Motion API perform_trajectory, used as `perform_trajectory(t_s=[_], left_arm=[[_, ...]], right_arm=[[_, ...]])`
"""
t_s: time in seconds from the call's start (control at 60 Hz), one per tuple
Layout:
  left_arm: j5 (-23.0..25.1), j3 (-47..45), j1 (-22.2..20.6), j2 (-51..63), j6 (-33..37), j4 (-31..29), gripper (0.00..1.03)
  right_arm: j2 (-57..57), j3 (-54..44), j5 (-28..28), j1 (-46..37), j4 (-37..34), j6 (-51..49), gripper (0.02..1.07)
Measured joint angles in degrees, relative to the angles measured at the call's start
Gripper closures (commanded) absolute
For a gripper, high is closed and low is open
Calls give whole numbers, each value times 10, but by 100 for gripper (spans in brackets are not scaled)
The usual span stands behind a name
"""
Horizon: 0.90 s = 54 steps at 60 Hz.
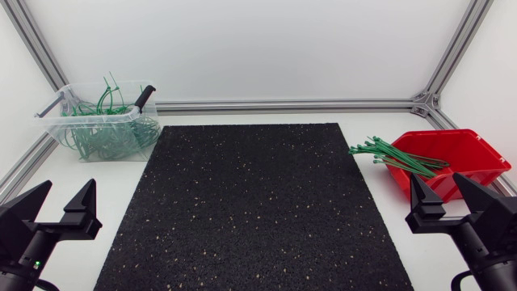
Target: Take a green cable tie from the red box, thread the tail through the head to close it, then place it in the transparent bin on the left.
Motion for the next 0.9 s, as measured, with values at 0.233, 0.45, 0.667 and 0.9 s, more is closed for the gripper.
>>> perform_trajectory(t_s=[0.233,0.45,0.667,0.9], left_arm=[[0,0,0,0,0,0,4],[0,0,0,0,0,0,4],[0,0,1,0,0,0,4],[0,0,4,0,0,0,4]], right_arm=[[0,0,0,0,0,0,5],[0,4,-8,0,-1,0,5],[2,81,-9,0,-16,0,5],[93,210,-8,0,-41,0,5]])
